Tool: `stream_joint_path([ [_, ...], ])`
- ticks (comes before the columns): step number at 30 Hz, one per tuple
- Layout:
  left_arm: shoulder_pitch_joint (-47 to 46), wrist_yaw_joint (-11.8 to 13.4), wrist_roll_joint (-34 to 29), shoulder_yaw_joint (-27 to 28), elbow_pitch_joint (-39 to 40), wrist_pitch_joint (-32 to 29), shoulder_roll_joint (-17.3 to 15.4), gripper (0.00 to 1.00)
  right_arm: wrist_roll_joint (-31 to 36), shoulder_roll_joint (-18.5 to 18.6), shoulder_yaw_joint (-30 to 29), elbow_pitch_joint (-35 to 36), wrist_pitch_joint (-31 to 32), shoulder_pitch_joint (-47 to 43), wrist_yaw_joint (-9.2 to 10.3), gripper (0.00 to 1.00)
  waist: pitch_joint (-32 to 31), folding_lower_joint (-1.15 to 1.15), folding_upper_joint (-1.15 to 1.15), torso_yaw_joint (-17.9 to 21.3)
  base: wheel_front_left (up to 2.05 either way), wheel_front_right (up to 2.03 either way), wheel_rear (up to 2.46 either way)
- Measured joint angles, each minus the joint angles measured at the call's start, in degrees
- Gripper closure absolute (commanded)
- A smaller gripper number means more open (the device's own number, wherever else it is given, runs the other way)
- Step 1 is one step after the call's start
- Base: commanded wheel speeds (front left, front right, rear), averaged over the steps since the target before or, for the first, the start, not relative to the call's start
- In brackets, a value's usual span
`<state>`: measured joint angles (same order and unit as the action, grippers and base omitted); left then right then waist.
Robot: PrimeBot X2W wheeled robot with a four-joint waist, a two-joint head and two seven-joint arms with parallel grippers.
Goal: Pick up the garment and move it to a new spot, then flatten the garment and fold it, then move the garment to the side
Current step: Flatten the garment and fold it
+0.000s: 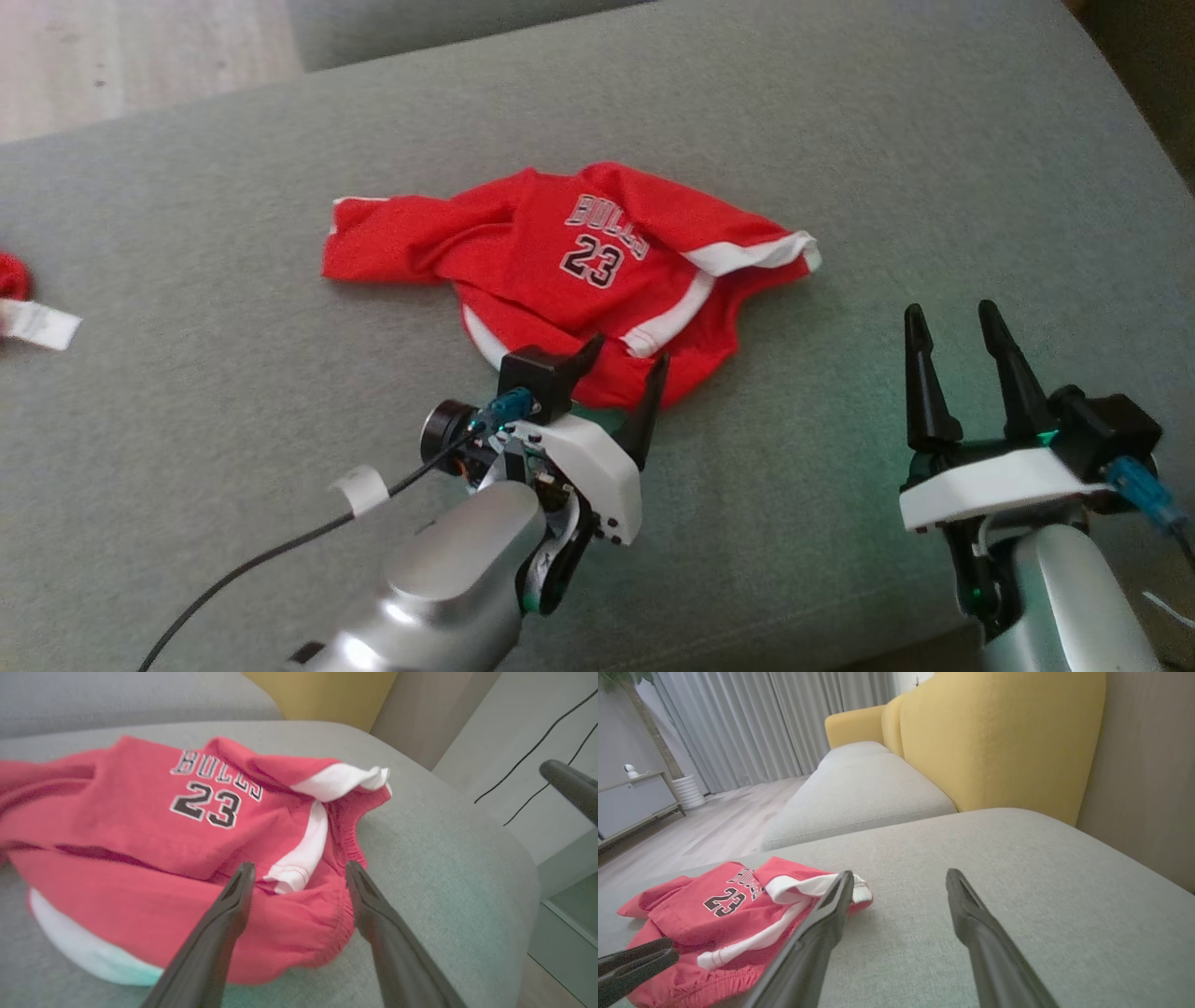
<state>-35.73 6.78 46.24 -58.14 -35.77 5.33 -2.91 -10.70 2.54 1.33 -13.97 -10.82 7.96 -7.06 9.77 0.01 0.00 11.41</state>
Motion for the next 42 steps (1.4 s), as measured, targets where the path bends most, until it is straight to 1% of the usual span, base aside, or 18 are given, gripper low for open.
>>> stream_joint_path([
  [6,-0.49,2.12,7.28,-3.04,-1.27,-2.76,-0.01,0.00,-1.14,0.00,1.08,-1.83,-1.04,1.15,0.00,0.00,1.99,0.00,0.00,2.61,0.00,0.00,0.00],
  [10,-0.94,2.29,12.06,-4.01,-2.07,-2.69,-0.02,0.00,-1.43,0.01,1.56,-2.91,-1.66,2.40,0.00,0.00,2.90,-0.01,0.00,3.88,0.00,0.00,0.00],
  [12,-1.70,2.30,13.88,-4.04,-2.37,-1.72,-0.03,0.00,-1.92,0.00,1.74,-3.19,-1.88,2.97,0.00,0.00,3.27,-0.01,0.00,4.45,0.00,0.00,0.00],
  [18,-5.81,2.47,17.45,-4.78,-2.96,0.34,-0.02,0.00,-2.35,0.01,1.77,-4.42,-2.40,3.41,0.00,0.00,4.56,-0.01,0.00,5.63,0.00,0.00,0.00],
  [22,-7.14,3.35,19.16,-5.90,-5.10,0.21,-0.02,0.00,-2.42,0.01,2.03,-4.94,-2.90,3.67,0.00,0.00,5.02,-0.01,0.00,6.22,0.00,0.00,0.00],
  [23,-7.38,3.46,19.52,-6.38,-5.59,0.21,-0.02,0.02,-2.42,0.01,2.02,-5.02,-2.91,3.85,0.00,0.00,5.09,-0.01,0.00,6.32,0.00,0.00,0.00],
  [24,-7.59,3.88,19.82,-6.81,-6.13,0.21,0.00,0.07,-2.42,0.01,2.03,-5.10,-2.98,4.08,0.00,0.00,5.12,-0.01,0.00,6.39,0.00,0.00,0.00],
  [25,-7.71,3.99,19.84,-7.10,-6.65,0.21,0.00,0.15,-2.42,0.01,2.02,-5.20,-2.98,4.44,0.00,0.00,5.12,-0.01,0.00,6.41,0.00,0.00,0.00],
  [26,-7.78,4.44,20.05,-7.35,-7.10,0.21,-0.01,0.29,-2.42,0.01,2.02,-5.23,-2.99,4.69,0.00,0.00,5.09,-0.01,0.00,6.41,0.00,0.00,0.00],
  [27,-7.83,4.66,20.46,-7.68,-7.60,0.22,-0.01,0.51,-2.42,0.01,2.03,-5.27,-2.99,4.78,0.00,0.00,5.02,-0.01,0.00,6.41,0.00,0.00,0.00],
  [30,-7.91,5.22,21.50,-8.51,-8.48,0.42,-0.01,0.65,-2.41,0.01,2.02,-5.55,-3.11,4.78,0.00,0.00,4.71,-0.01,0.00,6.34,0.00,0.00,0.00],
  [32,-8.01,5.65,22.27,-8.71,-8.91,0.98,-0.01,0.85,-2.41,0.01,2.08,-5.80,-3.14,4.78,0.00,0.00,4.44,-0.01,0.00,6.30,0.00,0.00,0.00],
  [33,-8.11,5.82,22.62,-8.84,-9.23,1.30,-0.01,1.00,-2.41,0.01,2.18,-5.88,-3.14,4.78,0.00,0.00,4.27,-0.01,0.00,6.32,0.00,0.00,0.00],
  [38,-8.78,5.80,24.30,-10.17,-9.81,2.47,-0.01,1.00,-2.41,0.01,2.53,-6.28,-3.36,4.78,0.00,0.00,3.43,-0.02,0.00,6.61,0.00,0.00,0.00],
  [42,-8.84,5.76,24.48,-11.26,-9.80,3.83,-0.01,1.00,-2.41,0.01,2.53,-6.32,-3.39,4.77,0.00,0.00,2.92,-0.01,0.00,6.72,0.00,0.00,0.00],
])
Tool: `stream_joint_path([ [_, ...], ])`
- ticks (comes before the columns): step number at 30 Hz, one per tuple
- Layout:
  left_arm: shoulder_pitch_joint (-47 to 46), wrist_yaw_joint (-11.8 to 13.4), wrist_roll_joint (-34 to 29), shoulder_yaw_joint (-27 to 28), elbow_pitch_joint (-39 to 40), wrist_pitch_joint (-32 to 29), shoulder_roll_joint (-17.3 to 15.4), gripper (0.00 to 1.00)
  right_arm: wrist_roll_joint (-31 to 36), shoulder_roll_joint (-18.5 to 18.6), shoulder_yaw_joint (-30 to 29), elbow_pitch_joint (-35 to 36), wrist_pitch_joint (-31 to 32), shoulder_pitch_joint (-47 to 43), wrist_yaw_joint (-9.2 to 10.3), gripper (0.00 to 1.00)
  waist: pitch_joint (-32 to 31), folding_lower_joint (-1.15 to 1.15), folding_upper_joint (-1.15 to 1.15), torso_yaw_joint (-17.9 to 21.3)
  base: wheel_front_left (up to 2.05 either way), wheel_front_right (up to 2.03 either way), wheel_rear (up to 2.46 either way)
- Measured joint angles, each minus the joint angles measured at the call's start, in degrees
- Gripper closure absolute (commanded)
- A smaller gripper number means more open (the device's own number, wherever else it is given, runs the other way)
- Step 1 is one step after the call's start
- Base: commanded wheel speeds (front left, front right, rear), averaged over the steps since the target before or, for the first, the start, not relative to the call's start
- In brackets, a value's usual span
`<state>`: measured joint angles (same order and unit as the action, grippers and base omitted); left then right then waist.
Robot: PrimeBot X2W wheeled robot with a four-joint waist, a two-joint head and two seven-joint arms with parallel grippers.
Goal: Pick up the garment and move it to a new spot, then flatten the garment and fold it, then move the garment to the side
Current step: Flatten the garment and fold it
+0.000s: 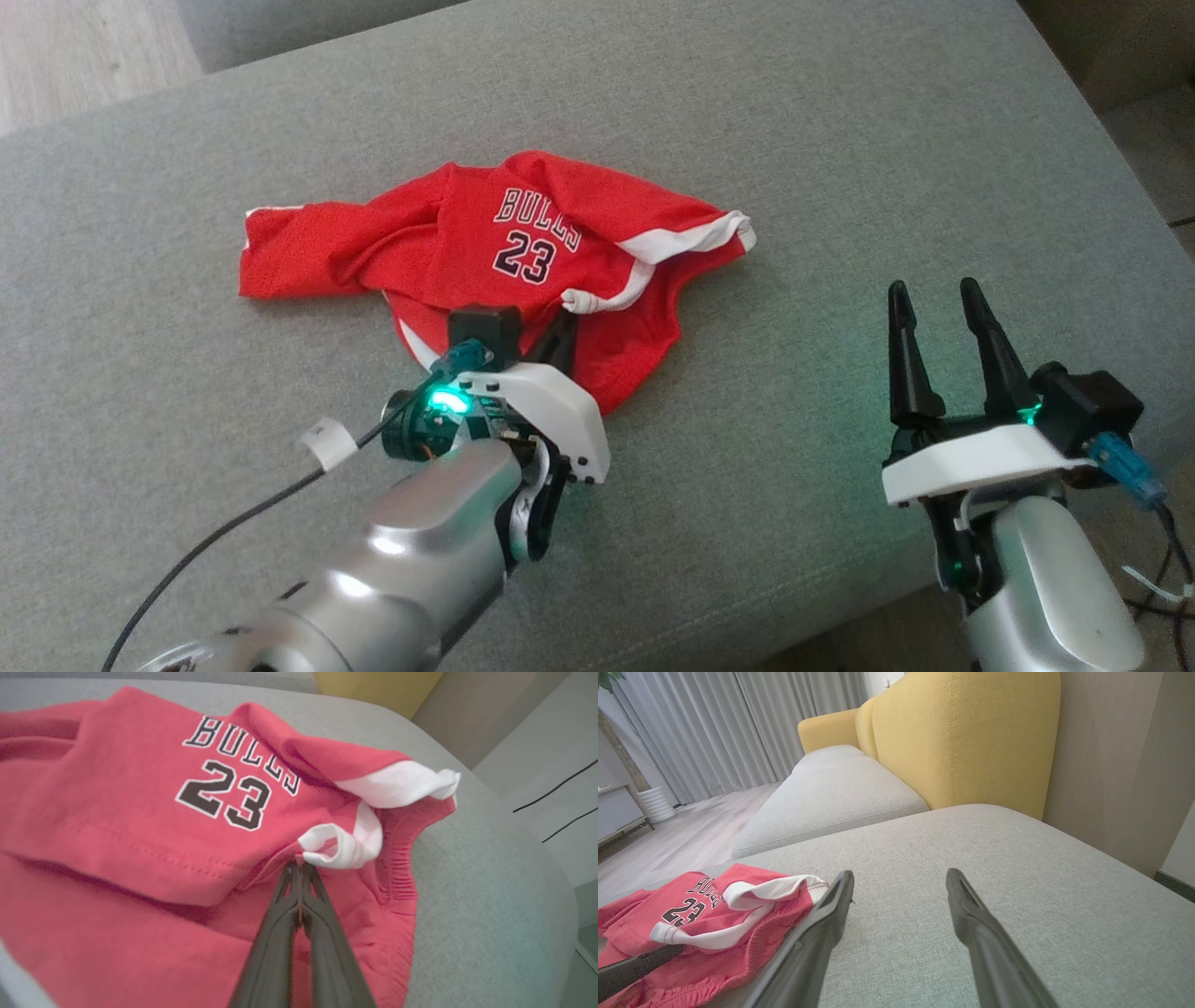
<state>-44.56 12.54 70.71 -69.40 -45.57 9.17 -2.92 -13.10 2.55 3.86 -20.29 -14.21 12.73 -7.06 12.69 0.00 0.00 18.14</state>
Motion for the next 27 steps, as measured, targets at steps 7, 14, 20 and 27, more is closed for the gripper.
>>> stream_joint_path([
  [7,-1.35,-0.52,0.00,-1.30,0.43,2.93,0.00,1.00,0.00,0.00,-0.47,-0.45,-0.12,-0.51,0.00,0.00,-1.20,0.00,0.00,-0.34,0.00,0.00,0.00],
  [14,-1.58,-0.53,-0.04,-2.42,1.40,4.13,0.05,1.00,0.02,0.00,-1.19,-0.57,-0.15,-0.53,0.00,0.00,-2.02,0.00,0.00,-1.42,0.00,0.00,0.00],
  [20,-1.53,-0.34,-2.79,-0.53,1.56,5.10,-0.32,1.00,0.68,0.01,-4.60,0.04,-0.16,-1.42,0.00,0.00,-2.52,0.00,0.00,-4.16,0.00,0.00,0.00],
  [27,2.60,2.59,-10.18,8.40,8.29,5.13,-6.46,1.00,1.54,0.00,-6.98,0.75,-0.16,-4.19,0.00,0.00,-3.99,0.00,0.00,-8.06,0.00,0.00,0.00],
])
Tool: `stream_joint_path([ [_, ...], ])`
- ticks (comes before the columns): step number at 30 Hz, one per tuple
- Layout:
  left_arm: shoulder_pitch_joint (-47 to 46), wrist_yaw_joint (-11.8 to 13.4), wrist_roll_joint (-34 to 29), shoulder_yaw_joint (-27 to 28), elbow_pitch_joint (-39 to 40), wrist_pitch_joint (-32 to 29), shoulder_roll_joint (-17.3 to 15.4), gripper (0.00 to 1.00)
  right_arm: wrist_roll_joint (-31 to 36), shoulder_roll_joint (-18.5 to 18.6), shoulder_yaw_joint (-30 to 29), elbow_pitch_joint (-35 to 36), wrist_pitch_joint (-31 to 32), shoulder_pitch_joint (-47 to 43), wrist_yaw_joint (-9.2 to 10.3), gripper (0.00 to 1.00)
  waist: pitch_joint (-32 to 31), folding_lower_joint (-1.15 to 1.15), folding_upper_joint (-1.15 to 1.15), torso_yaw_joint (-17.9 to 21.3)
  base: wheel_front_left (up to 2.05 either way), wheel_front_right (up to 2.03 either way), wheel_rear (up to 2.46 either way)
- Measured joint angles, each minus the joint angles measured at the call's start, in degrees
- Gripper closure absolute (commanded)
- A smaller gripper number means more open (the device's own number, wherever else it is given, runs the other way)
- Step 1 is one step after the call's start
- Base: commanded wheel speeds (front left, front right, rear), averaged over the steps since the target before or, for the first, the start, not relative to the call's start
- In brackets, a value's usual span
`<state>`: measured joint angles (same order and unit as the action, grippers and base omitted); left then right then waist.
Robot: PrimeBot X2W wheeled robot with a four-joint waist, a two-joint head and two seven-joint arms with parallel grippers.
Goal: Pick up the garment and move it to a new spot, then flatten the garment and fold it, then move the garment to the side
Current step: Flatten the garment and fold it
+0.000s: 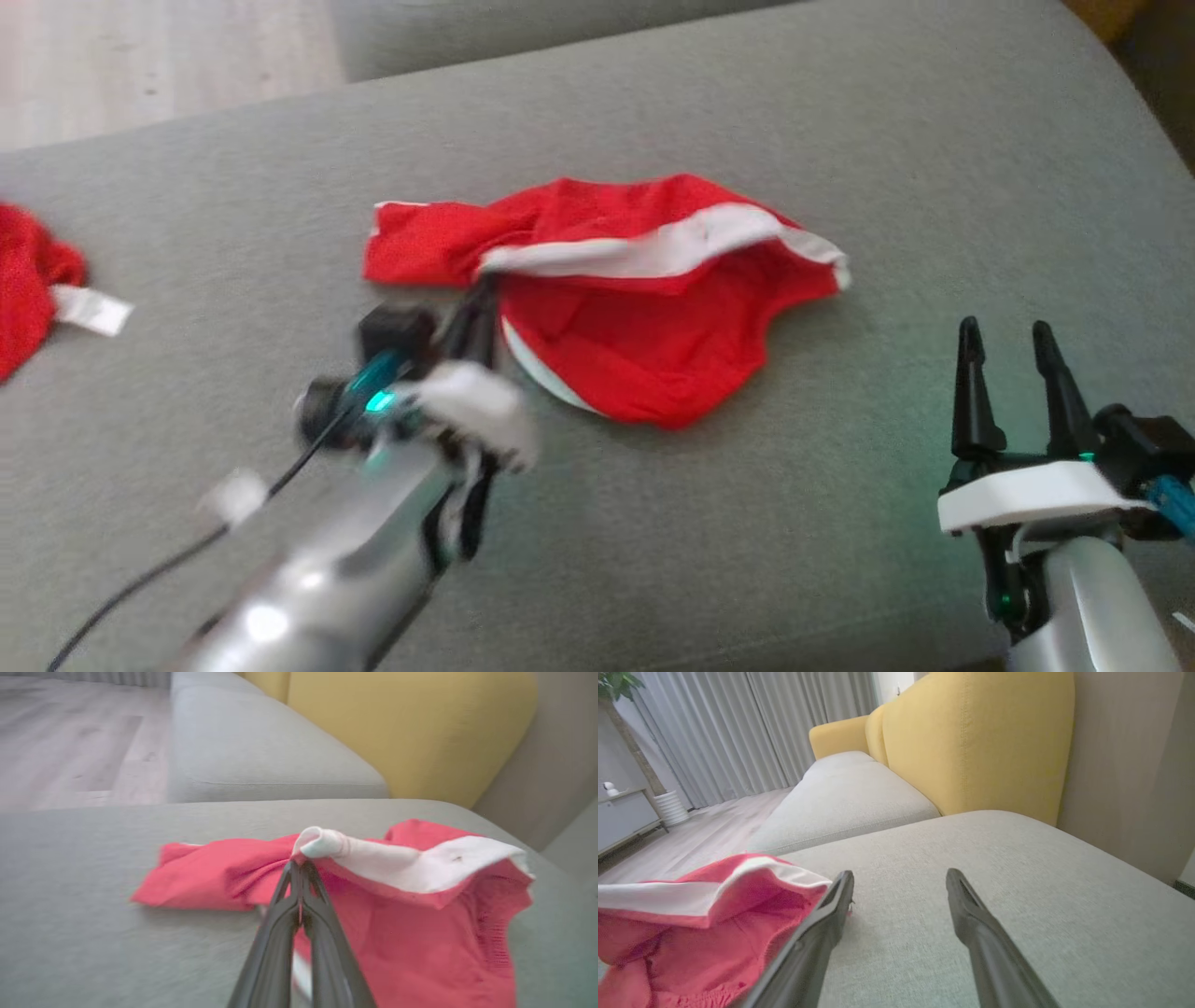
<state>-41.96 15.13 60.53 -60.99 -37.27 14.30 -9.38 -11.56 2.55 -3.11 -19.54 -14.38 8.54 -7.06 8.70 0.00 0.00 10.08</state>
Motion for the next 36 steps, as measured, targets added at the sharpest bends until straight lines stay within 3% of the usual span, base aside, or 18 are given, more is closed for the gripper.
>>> stream_joint_path([
  [4,8.24,2.35,-3.08,5.43,5.20,-0.01,-4.67,1.00,0.08,0.00,-0.68,0.67,0.00,-0.07,0.00,0.00,-1.06,0.00,0.00,-2.60,0.00,0.00,0.00],
  [13,21.04,6.77,-7.33,17.13,14.90,0.00,-11.94,1.00,0.57,0.00,-1.31,1.40,0.02,-1.76,0.00,0.00,-3.41,-0.01,0.00,-6.89,0.00,0.00,0.00],
  [26,31.42,7.04,-8.17,20.56,17.06,-0.01,-12.69,1.00,1.07,-0.01,-1.64,2.67,1.35,-2.67,0.00,0.00,-4.78,0.00,0.00,-9.23,0.00,0.00,0.00],
  [27,31.59,6.97,-8.32,20.71,17.03,-0.01,-12.44,0.68,1.07,0.00,-1.69,2.77,1.36,-2.93,0.00,0.00,-4.94,0.00,0.00,-9.34,0.00,0.00,0.00],
  [28,31.77,6.51,-8.77,21.02,17.03,-0.01,-12.11,0.16,1.07,-0.01,-1.71,2.79,1.36,-3.31,0.00,0.00,-5.12,0.00,0.00,-9.47,0.00,0.00,0.00],
  [29,31.92,6.14,-9.28,21.49,17.05,-0.01,-11.76,0.00,1.07,-0.01,-1.74,2.78,1.41,-3.70,0.00,0.00,-5.37,0.00,0.00,-9.60,0.00,0.00,0.00],
  [36,35.19,3.83,-15.85,26.40,21.11,0.00,-11.21,0.00,2.00,-0.01,-1.74,2.96,1.83,-6.08,0.00,0.00,-8.24,0.00,0.00,-11.14,0.00,0.00,0.00],
])
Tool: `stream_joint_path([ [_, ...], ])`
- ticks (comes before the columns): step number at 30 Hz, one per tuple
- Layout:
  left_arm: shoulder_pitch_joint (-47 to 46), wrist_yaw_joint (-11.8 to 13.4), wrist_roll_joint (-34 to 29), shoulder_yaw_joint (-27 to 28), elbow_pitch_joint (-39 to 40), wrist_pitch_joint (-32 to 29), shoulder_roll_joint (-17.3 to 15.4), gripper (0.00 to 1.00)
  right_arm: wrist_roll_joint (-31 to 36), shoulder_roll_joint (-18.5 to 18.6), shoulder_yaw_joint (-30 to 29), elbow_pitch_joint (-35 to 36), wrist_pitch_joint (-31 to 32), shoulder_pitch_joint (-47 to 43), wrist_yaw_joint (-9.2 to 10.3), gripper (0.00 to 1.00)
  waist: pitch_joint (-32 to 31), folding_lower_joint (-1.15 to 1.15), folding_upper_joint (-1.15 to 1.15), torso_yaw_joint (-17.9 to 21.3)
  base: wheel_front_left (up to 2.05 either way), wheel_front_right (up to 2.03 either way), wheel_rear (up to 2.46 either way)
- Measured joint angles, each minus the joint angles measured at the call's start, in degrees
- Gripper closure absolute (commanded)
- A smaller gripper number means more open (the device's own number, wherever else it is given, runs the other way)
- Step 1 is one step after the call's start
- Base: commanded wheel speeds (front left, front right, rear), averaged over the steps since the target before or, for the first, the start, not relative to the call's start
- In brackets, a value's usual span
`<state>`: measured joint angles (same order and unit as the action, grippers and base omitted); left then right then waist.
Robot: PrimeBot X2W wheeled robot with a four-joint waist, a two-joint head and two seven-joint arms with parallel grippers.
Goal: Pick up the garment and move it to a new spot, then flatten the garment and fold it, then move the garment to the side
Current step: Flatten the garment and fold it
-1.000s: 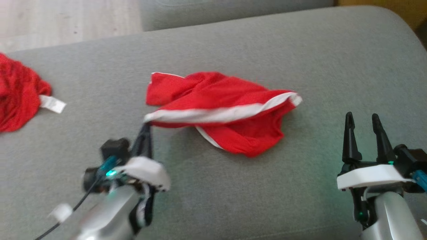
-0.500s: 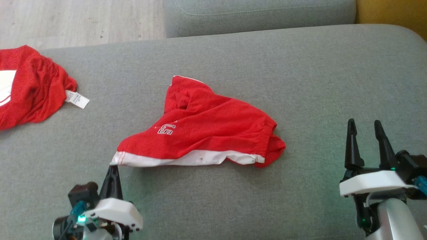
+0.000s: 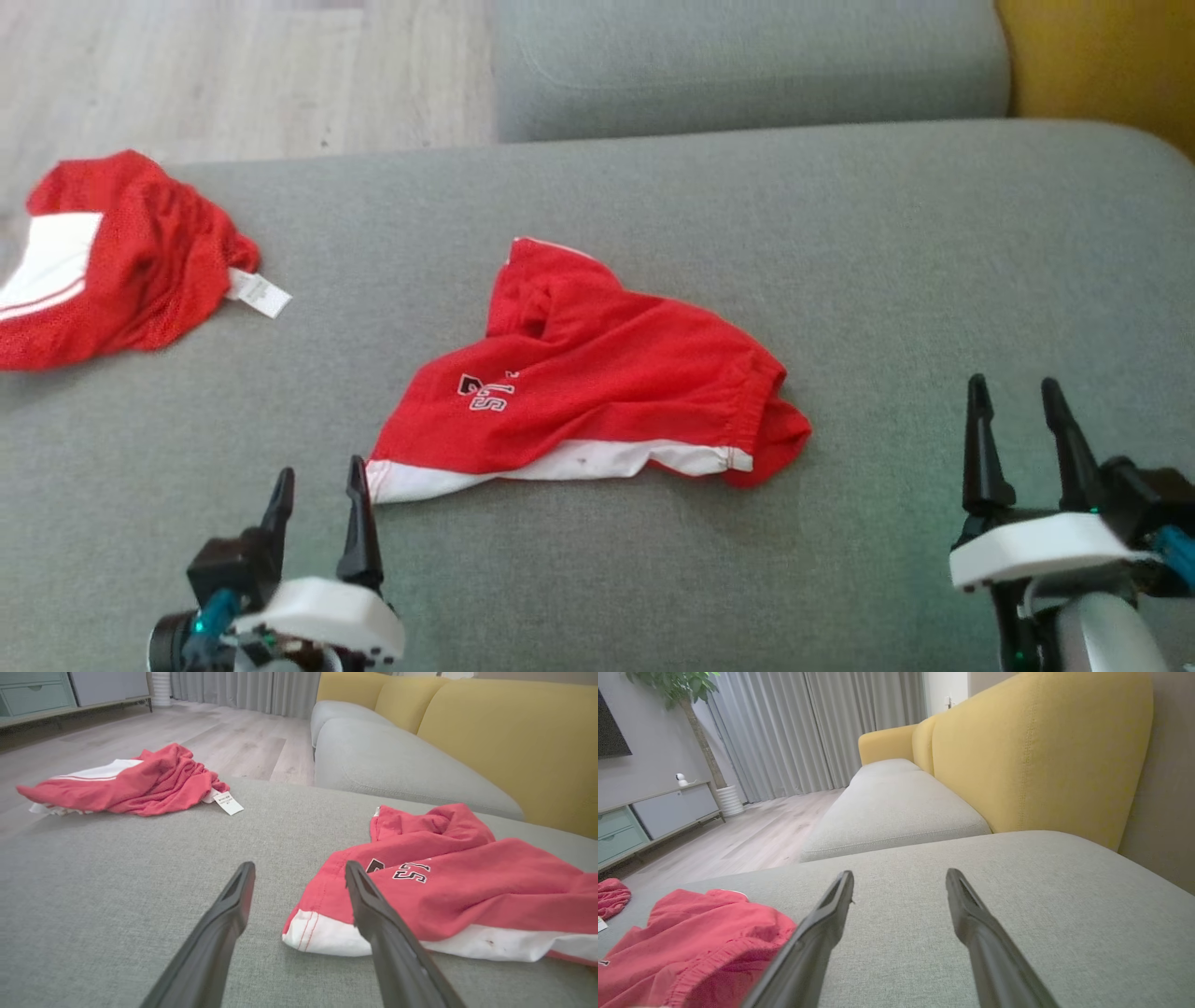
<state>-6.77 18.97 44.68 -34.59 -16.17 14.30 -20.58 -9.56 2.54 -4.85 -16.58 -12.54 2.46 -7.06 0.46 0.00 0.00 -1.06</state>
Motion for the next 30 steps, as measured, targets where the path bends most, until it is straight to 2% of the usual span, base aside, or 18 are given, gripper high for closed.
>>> stream_joint_path([
  [4,2.30,-1.93,-3.35,1.36,2.09,0.00,0.21,0.00,0.31,-0.02,1.20,1.29,0.18,-1.64,0.00,0.00,-1.48,0.00,0.00,-1.05,0.00,0.00,0.00],
  [10,6.13,-3.68,-4.94,2.53,2.47,0.00,0.70,0.00,1.58,-0.03,3.01,2.56,0.54,-4.47,0.00,0.00,-3.63,0.00,0.00,-2.39,0.00,0.00,0.00],
  [19,10.71,-4.36,-6.01,4.41,3.54,0.00,1.52,0.00,1.12,-0.05,5.48,3.63,0.52,-8.38,0.00,0.00,-5.87,0.00,0.00,-3.97,0.00,0.00,0.00],
  [30,10.95,-4.33,-6.99,6.26,4.42,0.00,1.63,0.00,0.56,-0.05,6.94,2.85,0.43,-9.29,0.00,0.00,-6.46,0.00,0.00,-4.39,0.00,0.00,0.00],
])
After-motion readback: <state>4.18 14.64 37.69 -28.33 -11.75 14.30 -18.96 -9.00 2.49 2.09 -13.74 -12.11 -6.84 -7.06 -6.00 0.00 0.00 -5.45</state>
